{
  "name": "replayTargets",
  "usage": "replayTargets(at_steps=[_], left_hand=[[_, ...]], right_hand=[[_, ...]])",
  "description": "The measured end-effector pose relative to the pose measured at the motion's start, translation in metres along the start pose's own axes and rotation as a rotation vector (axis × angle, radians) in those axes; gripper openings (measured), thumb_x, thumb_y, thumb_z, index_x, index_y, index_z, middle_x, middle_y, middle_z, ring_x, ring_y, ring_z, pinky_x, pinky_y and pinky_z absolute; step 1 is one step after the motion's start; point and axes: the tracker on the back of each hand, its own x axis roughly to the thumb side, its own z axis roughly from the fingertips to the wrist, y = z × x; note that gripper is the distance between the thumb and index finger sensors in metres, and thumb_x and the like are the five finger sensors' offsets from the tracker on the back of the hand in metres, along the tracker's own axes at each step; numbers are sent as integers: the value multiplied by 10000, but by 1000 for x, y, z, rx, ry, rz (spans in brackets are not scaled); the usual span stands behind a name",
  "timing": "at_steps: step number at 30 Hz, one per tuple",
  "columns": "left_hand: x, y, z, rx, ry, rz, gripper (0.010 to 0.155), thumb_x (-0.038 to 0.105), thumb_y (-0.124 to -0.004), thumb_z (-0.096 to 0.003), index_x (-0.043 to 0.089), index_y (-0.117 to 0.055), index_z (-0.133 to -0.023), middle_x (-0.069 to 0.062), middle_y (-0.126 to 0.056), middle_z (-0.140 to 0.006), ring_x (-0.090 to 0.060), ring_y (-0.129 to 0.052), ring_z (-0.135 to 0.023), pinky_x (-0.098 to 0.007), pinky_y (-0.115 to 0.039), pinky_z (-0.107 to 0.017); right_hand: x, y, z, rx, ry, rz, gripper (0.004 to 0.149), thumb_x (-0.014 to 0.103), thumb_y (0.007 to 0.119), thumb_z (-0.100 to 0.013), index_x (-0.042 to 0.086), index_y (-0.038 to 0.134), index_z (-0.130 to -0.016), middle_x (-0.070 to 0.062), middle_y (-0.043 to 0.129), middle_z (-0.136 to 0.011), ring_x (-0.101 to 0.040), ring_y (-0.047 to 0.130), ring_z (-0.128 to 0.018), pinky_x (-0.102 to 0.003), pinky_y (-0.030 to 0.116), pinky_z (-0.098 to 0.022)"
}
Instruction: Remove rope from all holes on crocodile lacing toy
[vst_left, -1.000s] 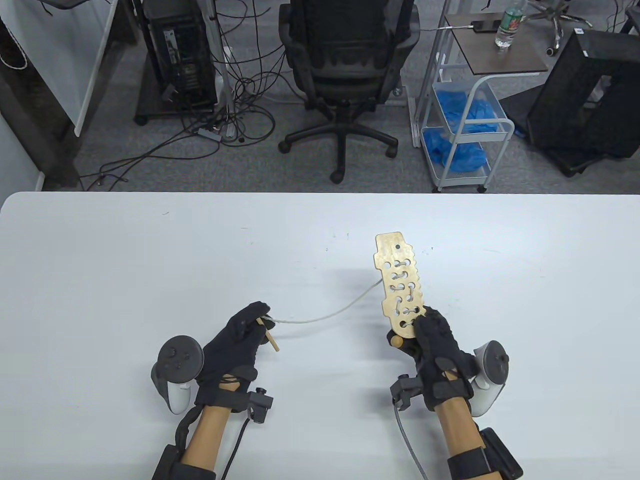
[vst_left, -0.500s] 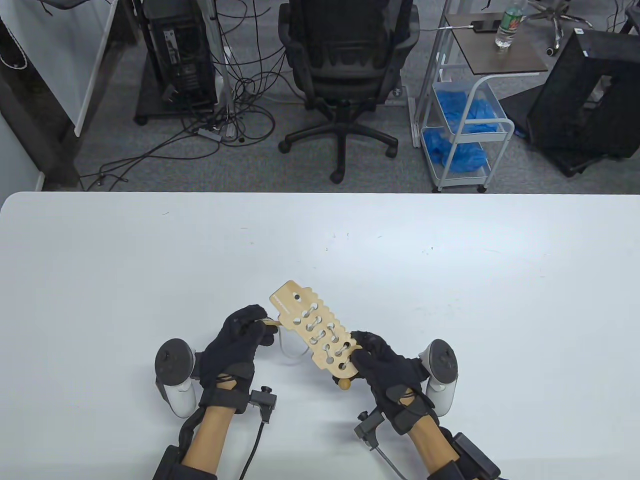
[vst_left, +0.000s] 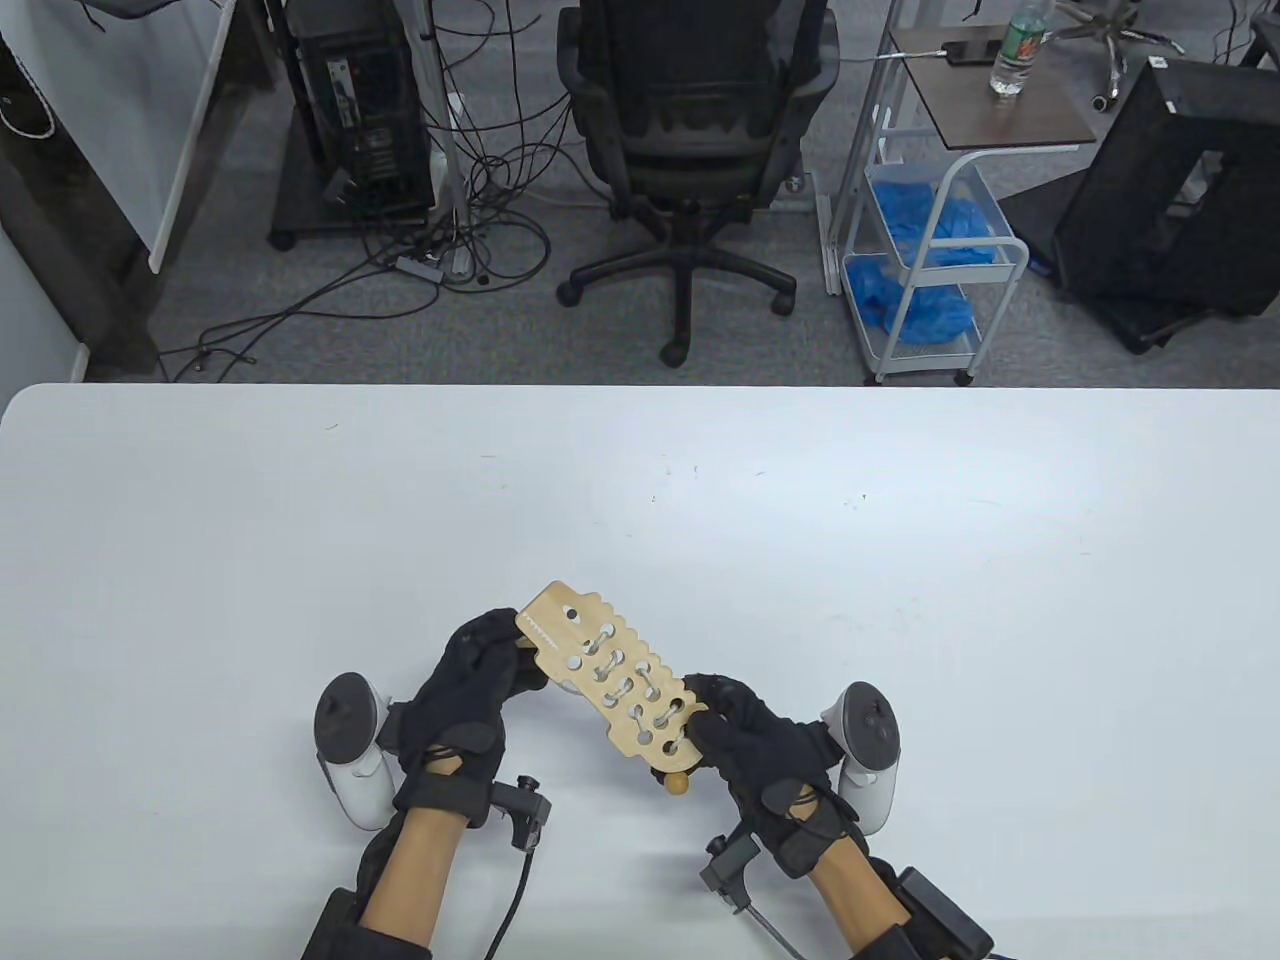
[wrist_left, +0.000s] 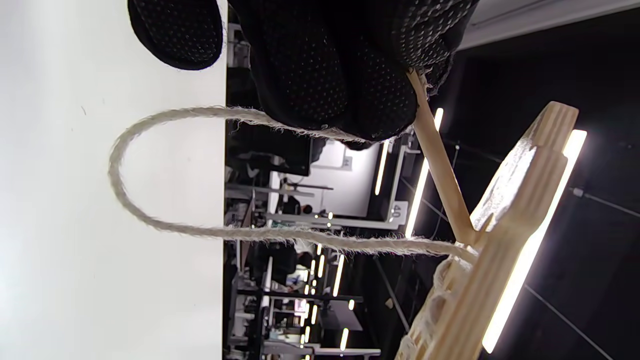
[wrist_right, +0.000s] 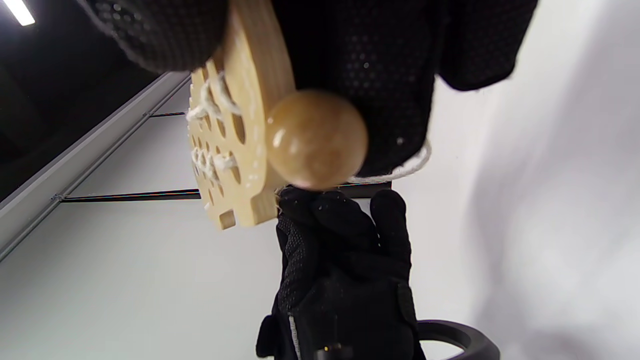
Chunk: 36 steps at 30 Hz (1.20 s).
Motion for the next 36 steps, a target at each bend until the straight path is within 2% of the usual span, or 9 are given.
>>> replayTargets(at_steps=[7,12,15,20,24,25,28,32,36], left_hand=[[-2,-5,-2,-77,3,73,429,331,-714,-520,382,-746,-944,86,-963,-798,-116,-937,-667,-570,-696,-690],[-2,-9,-3,-108,4,27,419,353,-752,-522,422,-782,-934,86,-962,-823,-125,-937,-696,-579,-689,-695],[1,-14,-2,-144,-3,10,409,384,-772,-515,445,-812,-917,62,-912,-892,-143,-897,-754,-594,-664,-706],[4,-24,-1,-205,-22,46,409,385,-792,-512,441,-833,-915,59,-879,-935,-151,-870,-798,-605,-643,-720],[1,-31,-2,-304,-28,201,507,277,-715,-554,380,-700,-1051,14,-742,-1105,-202,-770,-951,-634,-591,-745],[0,-33,-2,-333,-30,240,529,368,-665,-559,378,-641,-1088,-4,-712,-1138,-221,-744,-981,-642,-579,-749],[-2,-38,-2,-413,-37,307,637,499,-622,-573,403,-431,-1173,-18,-604,-1218,-267,-647,-1063,-660,-538,-765],[-1,-41,-1,-430,-38,305,703,535,-631,-568,385,-337,-1189,40,-701,-1161,-260,-660,-1063,-661,-541,-766],[-1,-39,0,-392,10,263,756,578,-628,-565,342,-283,-1194,25,-688,-1164,-272,-638,-1070,-661,-532,-764]], right_hand=[[-1,3,-1,40,-6,-12,478,326,783,-422,145,708,-858,-133,947,-661,-345,1010,-475,-626,730,-510],[-1,5,-2,72,-8,-15,479,322,786,-421,136,711,-856,-139,949,-656,-348,1011,-469,-629,731,-505],[-3,6,-2,81,1,20,480,323,785,-421,133,711,-856,-138,949,-655,-347,1012,-468,-627,732,-505],[-4,3,-1,36,8,42,476,319,788,-419,138,713,-853,-138,949,-657,-350,1009,-472,-628,727,-511],[-1,-5,0,-39,5,44,472,315,789,-418,146,712,-852,-132,949,-663,-353,1005,-483,-628,720,-520],[0,-7,0,-56,2,51,472,314,790,-418,148,712,-852,-131,948,-665,-355,1003,-488,-629,718,-524],[3,-12,1,-89,-15,107,469,306,794,-417,153,711,-852,-136,944,-676,-367,995,-507,-639,706,-531],[14,-9,2,-107,-103,366,466,310,797,-403,173,719,-841,-124,949,-685,-365,999,-525,-638,711,-533],[29,-6,6,-166,-231,555,463,305,804,-396,170,731,-833,-125,956,-674,-364,1004,-515,-636,718,-532]])
